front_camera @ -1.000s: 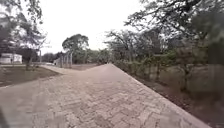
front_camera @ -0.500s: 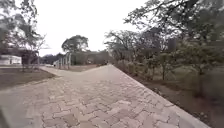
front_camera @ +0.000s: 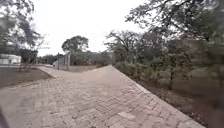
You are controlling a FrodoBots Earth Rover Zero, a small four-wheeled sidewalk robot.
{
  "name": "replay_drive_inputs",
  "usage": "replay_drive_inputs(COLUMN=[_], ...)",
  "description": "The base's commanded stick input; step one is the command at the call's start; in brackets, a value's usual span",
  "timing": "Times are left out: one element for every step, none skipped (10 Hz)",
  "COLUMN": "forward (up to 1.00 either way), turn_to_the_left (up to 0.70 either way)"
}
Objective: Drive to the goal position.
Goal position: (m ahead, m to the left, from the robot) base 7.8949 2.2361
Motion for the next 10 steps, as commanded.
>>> replay_drive_inputs(forward=[0.70,0.70,0.70,0.70,0.70,0.70,0.70,0.70,0.70,0.70], turn_to_the_left=[0.00,0.00,0.00,0.00,0.00,0.00,0.00,0.00,0.00,0.00])
